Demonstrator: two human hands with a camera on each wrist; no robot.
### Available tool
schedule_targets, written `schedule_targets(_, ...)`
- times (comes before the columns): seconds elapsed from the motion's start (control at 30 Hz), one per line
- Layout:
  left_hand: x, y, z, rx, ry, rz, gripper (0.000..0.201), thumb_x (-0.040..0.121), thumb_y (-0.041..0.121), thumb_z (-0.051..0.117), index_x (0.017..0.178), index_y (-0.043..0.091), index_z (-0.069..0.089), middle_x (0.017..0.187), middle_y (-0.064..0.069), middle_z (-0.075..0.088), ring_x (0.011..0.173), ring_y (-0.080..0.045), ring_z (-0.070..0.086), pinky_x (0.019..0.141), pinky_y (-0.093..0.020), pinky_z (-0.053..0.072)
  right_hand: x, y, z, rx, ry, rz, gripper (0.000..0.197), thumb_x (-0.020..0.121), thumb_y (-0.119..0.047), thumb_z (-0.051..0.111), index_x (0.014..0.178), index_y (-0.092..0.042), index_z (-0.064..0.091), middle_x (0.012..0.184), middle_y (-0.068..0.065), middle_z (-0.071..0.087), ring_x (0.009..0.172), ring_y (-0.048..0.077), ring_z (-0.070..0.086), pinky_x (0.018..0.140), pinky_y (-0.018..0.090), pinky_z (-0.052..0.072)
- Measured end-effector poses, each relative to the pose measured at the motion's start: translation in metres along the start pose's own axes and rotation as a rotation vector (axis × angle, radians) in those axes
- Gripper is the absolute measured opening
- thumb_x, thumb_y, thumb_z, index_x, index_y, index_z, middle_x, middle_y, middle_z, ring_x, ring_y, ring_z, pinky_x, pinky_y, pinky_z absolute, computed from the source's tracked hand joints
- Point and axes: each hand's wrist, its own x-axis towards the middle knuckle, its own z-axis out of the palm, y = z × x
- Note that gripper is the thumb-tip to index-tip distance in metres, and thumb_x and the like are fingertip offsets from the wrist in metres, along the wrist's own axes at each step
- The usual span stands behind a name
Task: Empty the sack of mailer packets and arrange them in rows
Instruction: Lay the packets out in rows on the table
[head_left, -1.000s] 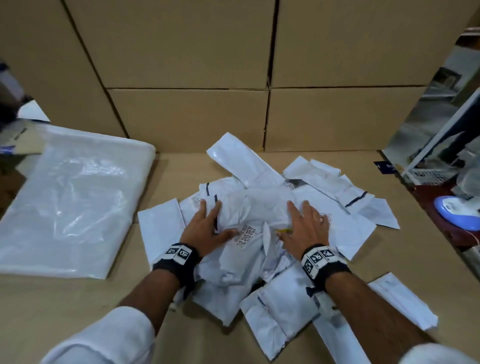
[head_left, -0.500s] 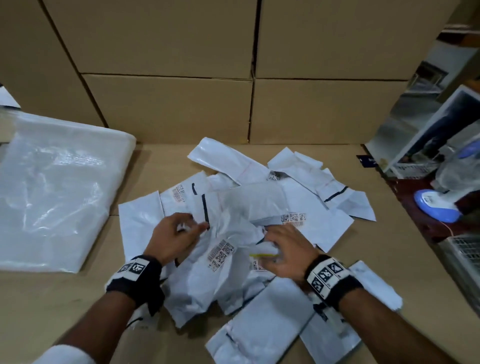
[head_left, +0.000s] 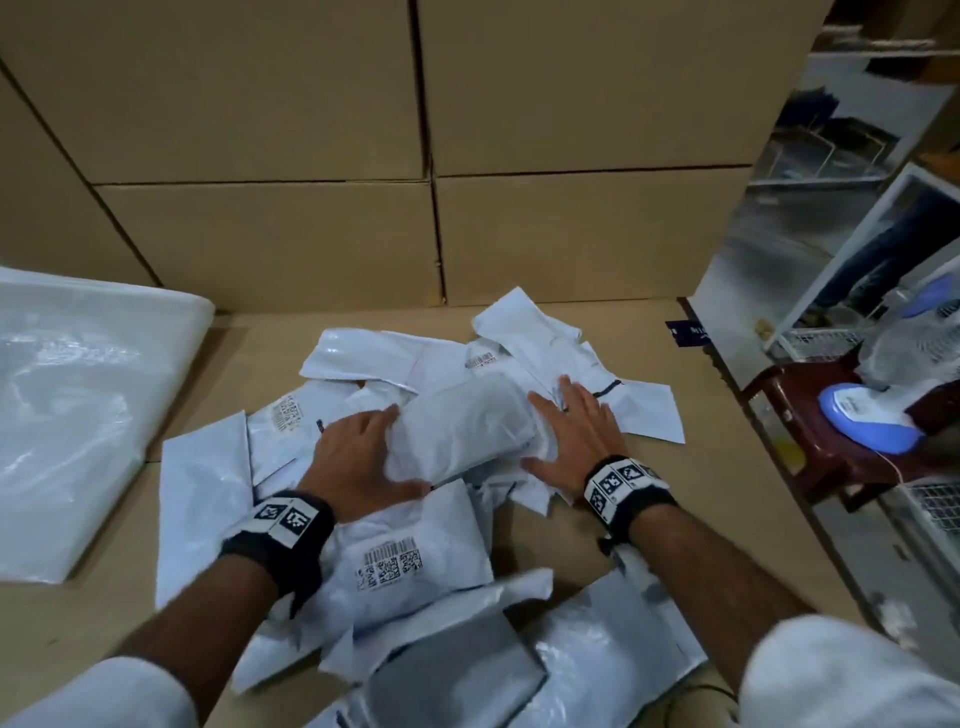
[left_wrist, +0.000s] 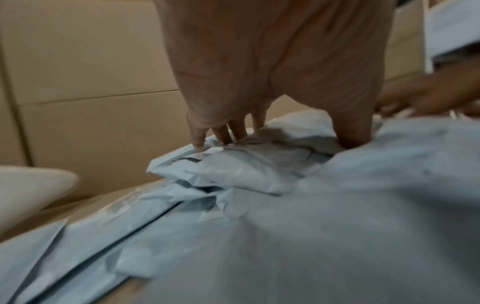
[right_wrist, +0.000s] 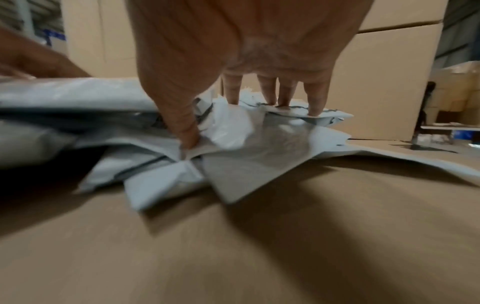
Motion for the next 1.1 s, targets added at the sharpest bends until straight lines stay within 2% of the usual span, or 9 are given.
schedule_targets(0.13,0.013,0.027,0.002,0.034,0.004,0.092,0.104,0.050,0.083,0.065,0.136,0.026,0.048,0.119,0.001,0.061,0.108,-0.025,0.057,0.090,-0.037,0.042,0.039,0.004,-0.016,0.106,0.100,0.042,0.084,0.078,-0.037,0.063,0.155,-0.033,0.030,0.167,0.014,0.011,0.152,0.035,0.014,0.122,0.050,0.020)
schedule_targets(0.23,0.016,0.029,0.003,0.002,-0.009,0.211,0.085,0.051,0.081,0.069,0.114,0.026,0.059,0.105,0.004,0.062,0.096,-0.025,0.058,0.081,-0.035,0.043,0.048,-0.008,-0.009,0.106,0.031,-0.120,0.080,0.074,-0.038,0.051,0.152,-0.034,0.034,0.168,0.008,0.007,0.153,0.032,0.006,0.122,0.056,0.010)
schedule_targets(0.37,0.007,0.022,0.008,-0.118,-0.094,0.292,0.071,0.068,0.086,0.059,0.108,0.027,0.068,0.137,-0.003,0.051,0.121,-0.028,0.050,0.101,-0.043,0.041,0.032,0.003,0.003,0.086,0.009,-0.203,0.073,0.073,-0.042,0.068,0.141,-0.032,0.046,0.168,0.002,0.012,0.154,0.028,0.005,0.122,0.057,0.006)
schedule_targets(0.5,-0.008,0.050,0.002,-0.185,-0.380,0.286,0.062,0.090,0.078,0.025,0.117,0.038,0.064,0.164,0.004,0.007,0.150,-0.015,0.000,0.122,-0.048,0.002,0.002,0.043,-0.002,0.118,0.049,-0.127,0.044,0.075,-0.021,0.068,0.119,-0.026,0.065,0.160,0.006,0.035,0.149,0.029,0.026,0.120,0.045,0.023)
schedule_targets(0.67,-0.009,0.084,0.012,-0.117,-0.417,0.548,0.058,0.098,0.061,0.017,0.127,0.036,0.061,0.161,-0.002,0.029,0.146,-0.019,0.021,0.120,-0.048,0.012,-0.050,0.061,-0.022,0.263,0.275,0.132,0.027,0.075,0.001,0.065,0.087,-0.022,0.069,0.113,0.002,0.067,0.109,0.028,0.061,0.083,0.034,0.049)
schedule_targets(0.77,0.009,0.086,0.001,-0.407,-0.233,0.555,0.037,0.100,0.039,0.038,0.113,0.024,0.069,0.120,0.003,0.065,0.112,-0.014,0.056,0.101,-0.038,0.041,-0.065,0.028,-0.027,0.315,0.558,0.102,0.022,0.081,-0.025,0.054,0.099,-0.022,0.066,0.105,0.003,0.062,0.103,0.030,0.058,0.078,0.037,0.050)
schedule_targets(0.87,0.032,0.064,-0.010,-0.457,0.120,0.419,0.010,0.090,0.025,0.062,0.099,0.028,0.065,0.098,0.004,0.060,0.093,-0.018,0.058,0.084,-0.043,0.047,-0.066,-0.024,-0.016,0.249,0.378,-0.046,0.063,0.082,-0.068,0.053,0.133,-0.030,0.057,0.138,0.010,0.052,0.130,0.032,0.044,0.105,0.048,0.040)
schedule_targets(1.0,0.048,0.024,-0.006,-0.157,0.204,0.141,0.074,0.071,0.067,0.070,0.128,0.023,0.055,0.123,-0.012,0.055,0.112,-0.033,0.052,0.094,-0.046,0.047,-0.063,-0.037,0.018,0.093,-0.039,-0.109,0.079,0.074,-0.063,0.068,0.145,-0.041,0.040,0.167,0.009,0.006,0.154,0.027,0.001,0.121,0.062,0.000)
schedule_targets(1.1,0.046,-0.008,0.016,0.019,-0.084,-0.041,0.109,0.060,0.098,0.041,0.145,0.030,0.038,0.142,-0.021,0.046,0.130,-0.038,0.044,0.107,-0.049,0.039,-0.084,-0.001,0.018,0.135,-0.048,-0.072,0.047,0.074,-0.036,0.069,0.119,-0.031,0.059,0.162,0.008,0.020,0.150,0.028,0.018,0.121,0.052,0.016)
